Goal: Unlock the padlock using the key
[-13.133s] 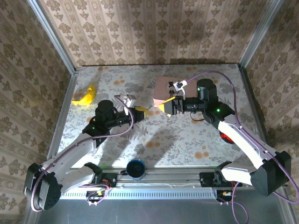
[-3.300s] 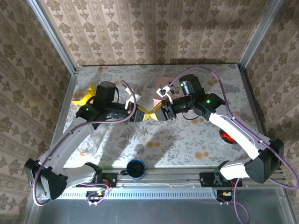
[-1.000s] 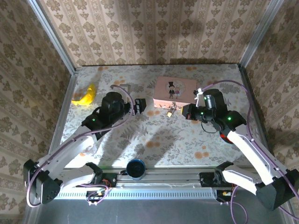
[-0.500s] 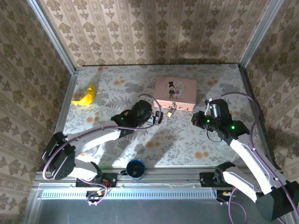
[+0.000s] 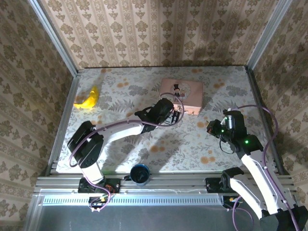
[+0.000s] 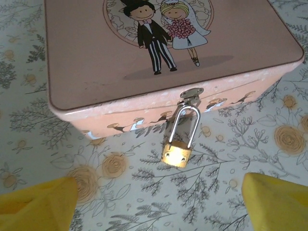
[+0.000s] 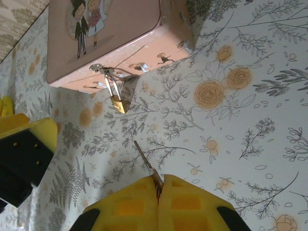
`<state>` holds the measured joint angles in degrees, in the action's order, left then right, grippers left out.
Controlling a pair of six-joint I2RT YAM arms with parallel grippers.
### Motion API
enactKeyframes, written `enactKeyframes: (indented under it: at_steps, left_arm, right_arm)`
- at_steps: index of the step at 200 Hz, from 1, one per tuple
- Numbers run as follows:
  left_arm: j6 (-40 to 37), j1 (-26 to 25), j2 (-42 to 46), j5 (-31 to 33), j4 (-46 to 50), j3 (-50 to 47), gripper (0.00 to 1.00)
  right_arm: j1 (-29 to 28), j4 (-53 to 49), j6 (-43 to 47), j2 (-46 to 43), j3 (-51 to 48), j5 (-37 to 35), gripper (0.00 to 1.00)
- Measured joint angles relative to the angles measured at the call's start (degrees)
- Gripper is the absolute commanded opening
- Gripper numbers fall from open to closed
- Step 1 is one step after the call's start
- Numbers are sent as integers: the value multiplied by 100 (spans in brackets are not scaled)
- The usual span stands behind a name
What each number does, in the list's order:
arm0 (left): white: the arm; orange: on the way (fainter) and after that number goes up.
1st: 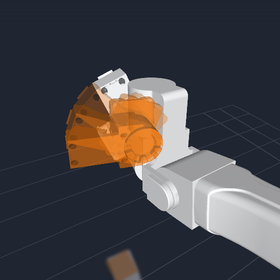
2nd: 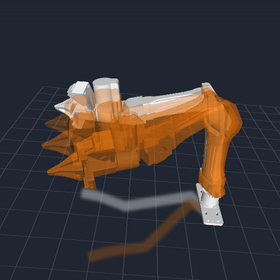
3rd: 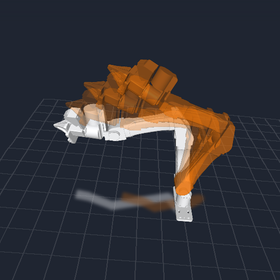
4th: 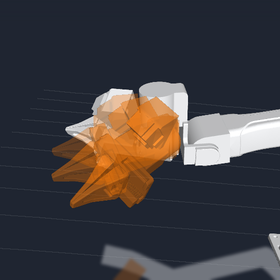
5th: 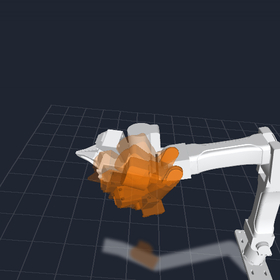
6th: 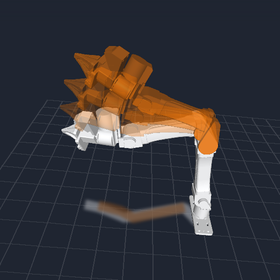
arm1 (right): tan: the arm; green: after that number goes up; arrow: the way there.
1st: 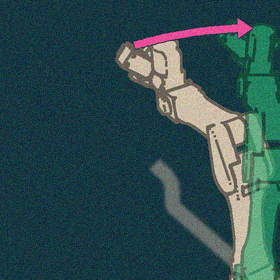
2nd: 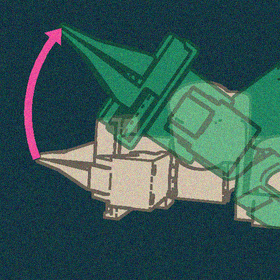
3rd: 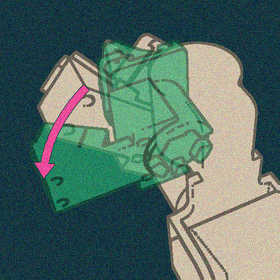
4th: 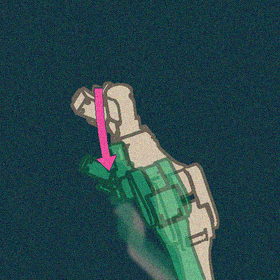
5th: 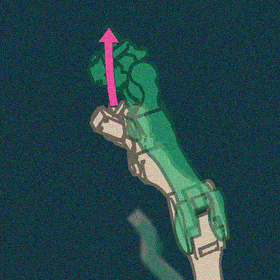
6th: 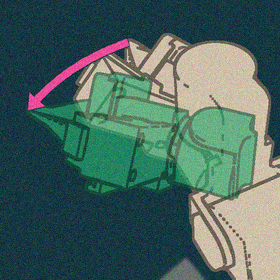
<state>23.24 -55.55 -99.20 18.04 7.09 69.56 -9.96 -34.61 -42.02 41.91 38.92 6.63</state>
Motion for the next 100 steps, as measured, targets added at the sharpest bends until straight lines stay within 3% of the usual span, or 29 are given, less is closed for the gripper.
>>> enactKeyframes:
  at_steps: [16,100]
  left_arm:
    - [-42,-11,-275,2,101,271,80]
    - [-411,-35,-1945,133,796,1574,78]
  right_arm:
    - [59,-22,-26,-37,0,-46,0]
    - [258,13,-166,-61,-9,-59,0]
